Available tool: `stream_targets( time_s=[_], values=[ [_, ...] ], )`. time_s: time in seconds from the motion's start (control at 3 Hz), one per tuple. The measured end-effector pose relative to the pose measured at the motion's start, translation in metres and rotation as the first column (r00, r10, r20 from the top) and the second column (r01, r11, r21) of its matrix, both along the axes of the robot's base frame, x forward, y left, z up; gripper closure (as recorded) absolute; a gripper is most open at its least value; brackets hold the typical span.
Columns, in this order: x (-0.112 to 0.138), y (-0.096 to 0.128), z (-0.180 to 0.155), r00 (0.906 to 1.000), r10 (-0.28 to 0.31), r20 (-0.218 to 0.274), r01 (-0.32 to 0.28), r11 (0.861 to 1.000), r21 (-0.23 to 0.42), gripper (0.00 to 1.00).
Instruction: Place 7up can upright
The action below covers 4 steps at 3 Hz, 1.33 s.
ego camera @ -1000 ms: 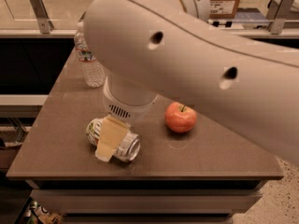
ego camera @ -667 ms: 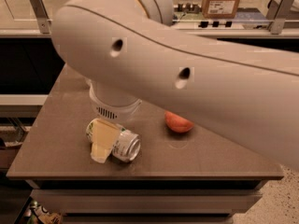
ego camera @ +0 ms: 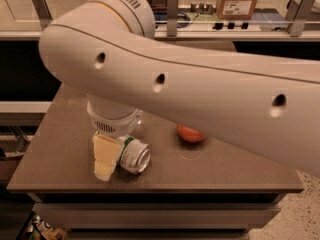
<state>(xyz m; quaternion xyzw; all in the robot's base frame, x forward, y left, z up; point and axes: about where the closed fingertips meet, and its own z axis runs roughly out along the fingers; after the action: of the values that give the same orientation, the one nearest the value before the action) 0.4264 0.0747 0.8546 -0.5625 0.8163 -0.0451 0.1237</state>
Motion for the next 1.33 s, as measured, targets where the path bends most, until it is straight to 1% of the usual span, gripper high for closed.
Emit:
stream_targets(
  time_s=[0.33,1.33],
  values=[
    [0.0032,-0.0038,-0.0073,0.9998,-0.007,-0.019,0.007,1.000,-0.010,0.17],
    [0.0014,-0.0027,-0.0032,1.0000,-0.004,-0.008,0.004,1.000,-0.008,0.87]
  ],
)
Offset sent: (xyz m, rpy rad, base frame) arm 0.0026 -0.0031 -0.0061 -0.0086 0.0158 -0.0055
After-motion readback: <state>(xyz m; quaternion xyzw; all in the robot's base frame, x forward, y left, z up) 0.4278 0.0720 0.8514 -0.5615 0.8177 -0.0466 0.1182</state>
